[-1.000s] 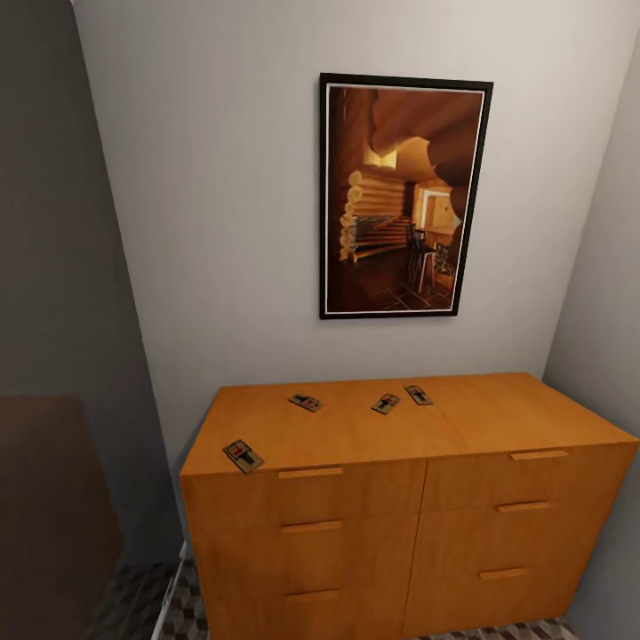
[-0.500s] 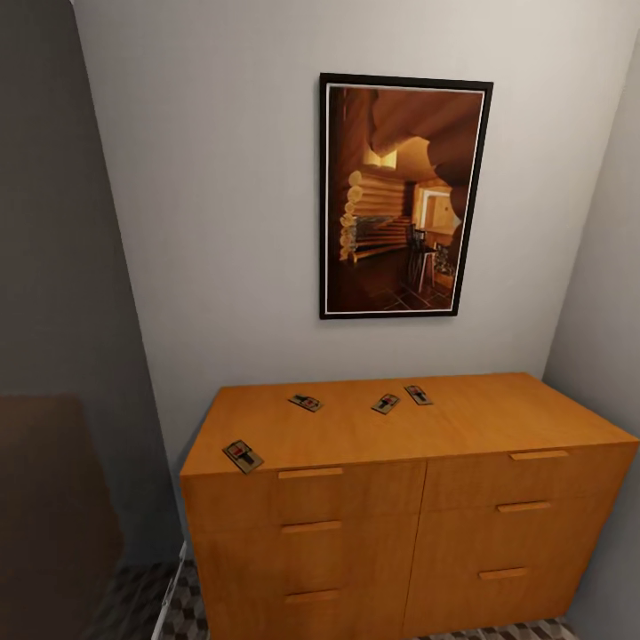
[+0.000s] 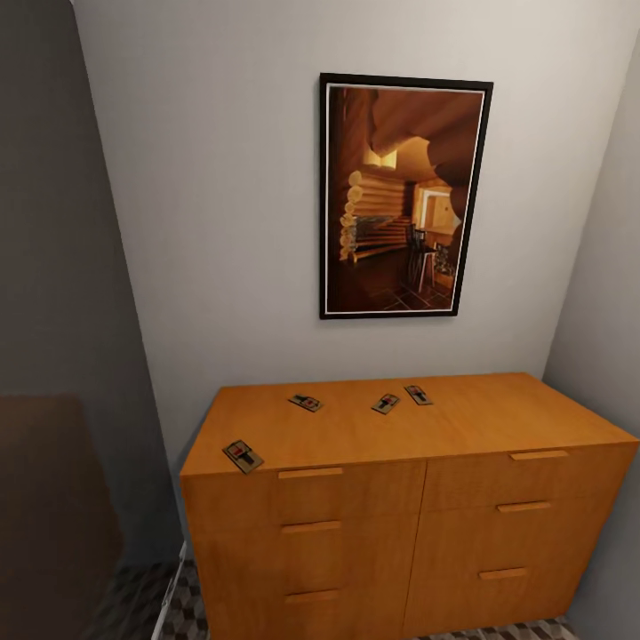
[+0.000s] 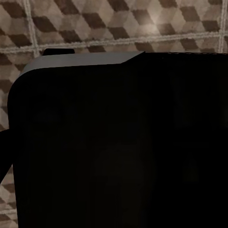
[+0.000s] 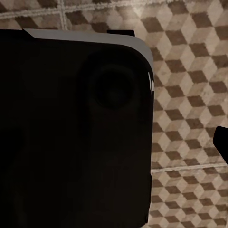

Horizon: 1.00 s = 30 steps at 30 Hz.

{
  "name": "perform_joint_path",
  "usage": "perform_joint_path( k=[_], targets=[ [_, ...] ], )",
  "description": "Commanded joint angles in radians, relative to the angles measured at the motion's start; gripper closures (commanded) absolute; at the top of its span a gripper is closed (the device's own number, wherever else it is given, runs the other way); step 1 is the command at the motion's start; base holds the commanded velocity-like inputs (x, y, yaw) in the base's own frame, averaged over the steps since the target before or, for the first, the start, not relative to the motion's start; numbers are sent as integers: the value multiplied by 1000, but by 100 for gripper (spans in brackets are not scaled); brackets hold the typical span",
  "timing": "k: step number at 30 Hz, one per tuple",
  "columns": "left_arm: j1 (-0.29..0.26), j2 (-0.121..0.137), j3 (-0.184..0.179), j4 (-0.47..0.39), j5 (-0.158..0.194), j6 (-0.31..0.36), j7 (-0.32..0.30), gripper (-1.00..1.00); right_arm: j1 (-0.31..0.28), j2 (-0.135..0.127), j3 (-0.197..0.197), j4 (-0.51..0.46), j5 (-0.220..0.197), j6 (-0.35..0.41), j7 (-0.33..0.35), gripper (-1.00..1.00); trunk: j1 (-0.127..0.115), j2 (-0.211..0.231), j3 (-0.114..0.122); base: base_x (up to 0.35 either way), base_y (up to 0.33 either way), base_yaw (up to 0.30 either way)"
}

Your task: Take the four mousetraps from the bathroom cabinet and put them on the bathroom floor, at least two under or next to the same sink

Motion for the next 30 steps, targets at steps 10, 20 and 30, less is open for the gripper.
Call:
perform_joint_path(
  k=[10,20,30],
  targets=[
    [0,0,1,-1,1,-2,-1,-100,-1,0,1,0,0,-4,-1,-100,0,0,-1,0,0,0],
    [0,0,1,-1,1,-2,0,-100,0,0,2,0,0,-4,-1,-100,0,0,-1,0,0,0],
    [0,0,1,-2,1,-2,2,-100,-1,0,2,0,1,-3,-1,-100,0,0,-1,0,0,0]
  ],
)
